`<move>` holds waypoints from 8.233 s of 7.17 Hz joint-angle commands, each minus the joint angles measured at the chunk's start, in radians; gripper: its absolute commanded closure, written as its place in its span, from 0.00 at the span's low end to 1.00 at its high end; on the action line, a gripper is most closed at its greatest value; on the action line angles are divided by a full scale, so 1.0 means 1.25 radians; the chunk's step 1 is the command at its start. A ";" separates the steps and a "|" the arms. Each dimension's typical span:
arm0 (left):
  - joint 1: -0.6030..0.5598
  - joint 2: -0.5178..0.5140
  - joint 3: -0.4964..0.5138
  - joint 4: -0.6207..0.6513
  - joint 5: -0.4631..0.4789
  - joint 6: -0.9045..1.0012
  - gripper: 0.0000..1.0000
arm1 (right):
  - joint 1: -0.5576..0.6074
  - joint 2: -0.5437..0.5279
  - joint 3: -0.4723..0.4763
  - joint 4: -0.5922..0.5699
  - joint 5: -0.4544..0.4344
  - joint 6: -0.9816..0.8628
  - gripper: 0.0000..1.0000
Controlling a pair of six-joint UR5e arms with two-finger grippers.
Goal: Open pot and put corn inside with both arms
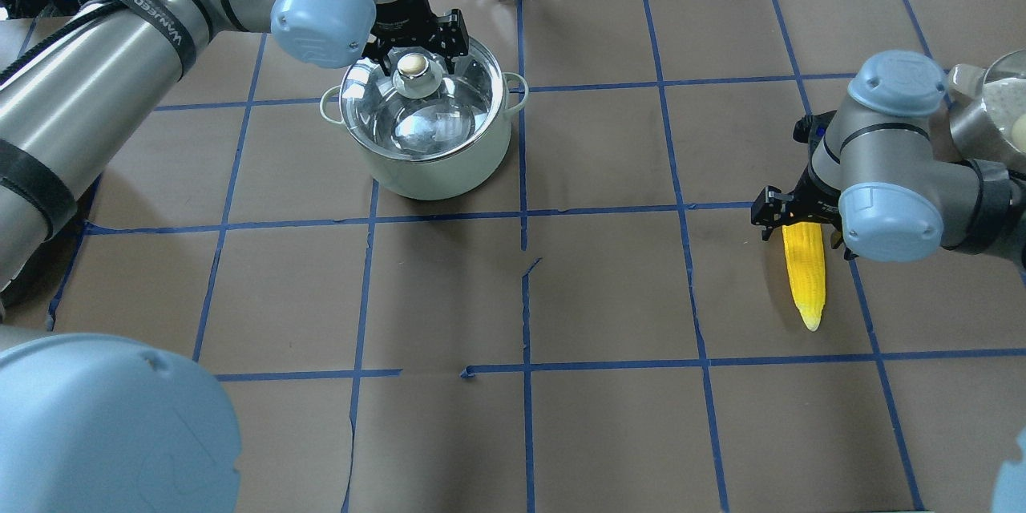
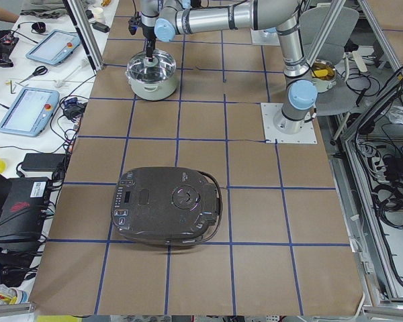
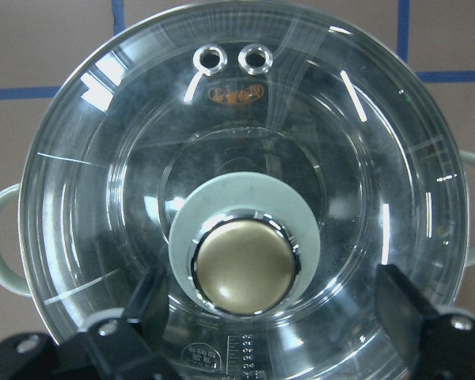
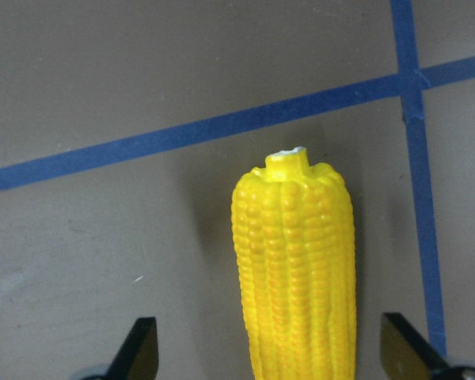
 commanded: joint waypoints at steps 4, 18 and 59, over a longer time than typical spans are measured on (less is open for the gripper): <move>0.001 -0.013 -0.004 0.018 0.055 0.004 0.24 | -0.012 0.024 0.009 -0.010 0.004 0.011 0.21; 0.185 0.119 -0.010 -0.122 0.031 0.202 0.66 | 0.258 0.095 -0.537 0.319 0.069 0.204 1.00; 0.074 0.425 -0.102 -0.325 0.020 0.065 0.00 | 0.158 -0.254 -0.411 0.639 0.078 0.000 0.00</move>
